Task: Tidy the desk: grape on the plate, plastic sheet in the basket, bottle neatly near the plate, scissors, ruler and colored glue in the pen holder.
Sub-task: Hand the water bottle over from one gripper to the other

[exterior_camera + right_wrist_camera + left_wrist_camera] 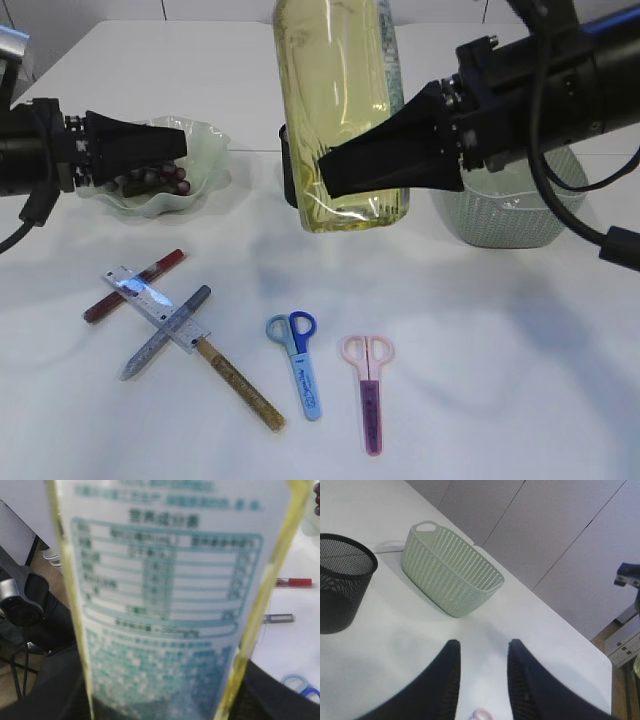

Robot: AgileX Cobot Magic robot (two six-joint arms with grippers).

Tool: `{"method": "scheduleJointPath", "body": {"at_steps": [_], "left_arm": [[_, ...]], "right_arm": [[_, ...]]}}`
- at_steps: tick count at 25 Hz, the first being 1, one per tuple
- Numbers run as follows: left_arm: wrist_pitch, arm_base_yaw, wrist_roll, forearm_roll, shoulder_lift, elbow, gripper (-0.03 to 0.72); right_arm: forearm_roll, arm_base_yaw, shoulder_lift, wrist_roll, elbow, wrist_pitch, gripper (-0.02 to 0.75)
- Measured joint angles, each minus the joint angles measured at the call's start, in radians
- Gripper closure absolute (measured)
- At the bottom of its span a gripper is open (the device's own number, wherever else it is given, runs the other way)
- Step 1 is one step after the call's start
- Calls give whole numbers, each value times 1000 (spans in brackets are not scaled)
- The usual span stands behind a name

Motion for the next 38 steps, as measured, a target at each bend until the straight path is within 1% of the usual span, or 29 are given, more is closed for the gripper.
{"method": "scheduleJointPath", "body": {"at_steps": [4, 12, 17, 22, 25, 26, 28, 32, 33, 35, 38], "left_arm": [[4, 0, -23, 0, 0, -28, 449], [4, 0, -82, 0, 0, -31, 448], [4, -4, -146, 0, 0, -31, 448], [4, -70, -160, 0, 0, -31, 459], [6, -98, -160, 0, 0, -31, 451], [10, -101, -160, 0, 0, -31, 433], [10, -102, -160, 0, 0, -31, 363], [10, -124, -160, 0, 0, -31, 112], [10, -135, -160, 0, 0, -31, 66], [10, -149, -160, 0, -4, -31, 30], [10, -156, -160, 2, -37, -31, 18]], "right_arm": [[9, 0, 59, -32, 5, -4, 283], [33, 0, 157, -66, 5, -17, 283], [37, 0, 182, -76, 5, -19, 283], [42, 0, 206, -78, 5, -22, 283], [42, 0, 207, -78, 5, -23, 283], [46, 0, 207, -78, 5, -23, 283], [49, 0, 207, -78, 5, -23, 283], [49, 0, 207, -76, 5, -23, 283], [49, 0, 207, -75, 5, -23, 283], [49, 0, 207, -73, 5, -23, 283], [46, 0, 207, -62, 5, -25, 283]]}}
